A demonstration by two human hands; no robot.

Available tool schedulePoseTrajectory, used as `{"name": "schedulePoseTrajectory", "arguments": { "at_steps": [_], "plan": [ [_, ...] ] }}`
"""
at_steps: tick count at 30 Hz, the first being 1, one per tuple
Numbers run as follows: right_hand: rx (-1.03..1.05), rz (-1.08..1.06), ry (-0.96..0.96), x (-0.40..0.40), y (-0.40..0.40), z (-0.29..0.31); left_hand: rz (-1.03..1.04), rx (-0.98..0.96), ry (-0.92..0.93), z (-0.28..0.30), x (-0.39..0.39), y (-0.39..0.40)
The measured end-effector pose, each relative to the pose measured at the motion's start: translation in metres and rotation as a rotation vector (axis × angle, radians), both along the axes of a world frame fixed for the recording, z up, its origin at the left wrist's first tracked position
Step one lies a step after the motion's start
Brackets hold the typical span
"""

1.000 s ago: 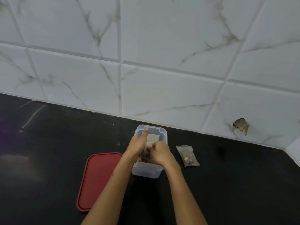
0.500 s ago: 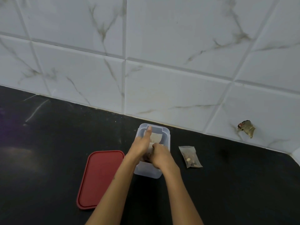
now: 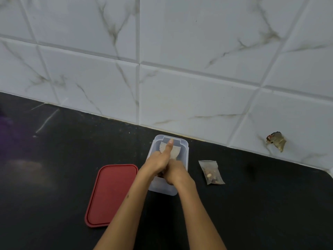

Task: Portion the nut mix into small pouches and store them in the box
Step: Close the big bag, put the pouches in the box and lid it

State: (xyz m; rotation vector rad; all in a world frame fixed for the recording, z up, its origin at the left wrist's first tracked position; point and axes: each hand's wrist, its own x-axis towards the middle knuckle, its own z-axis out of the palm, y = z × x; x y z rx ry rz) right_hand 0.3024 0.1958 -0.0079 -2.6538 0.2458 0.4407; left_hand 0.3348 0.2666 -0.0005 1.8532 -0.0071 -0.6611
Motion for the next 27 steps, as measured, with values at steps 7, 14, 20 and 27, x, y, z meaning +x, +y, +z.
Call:
{"name": "schedulePoseTrajectory", "arguments": {
  "at_steps": [7,14,20,27],
  "plan": [
    [0.069,-0.271,-0.422,-0.021,-0.024,0.011,0.202,-0.076,-0.422,0.000,-0.026,-0.020],
    [0.224,-0.601,-0.556,-0.045,-0.112,0.010,0.171,-0.306,-0.515,-0.006,-0.048,-0.079],
    [0.416,-0.851,-0.389,-0.038,-0.169,-0.029,0.069,-0.178,-0.155,-0.052,-0.034,-0.129],
    [0.541,-0.946,-0.292,-0.011,-0.190,-0.065,0.184,0.113,-0.042,-0.079,-0.010,-0.153]
  ]
}}
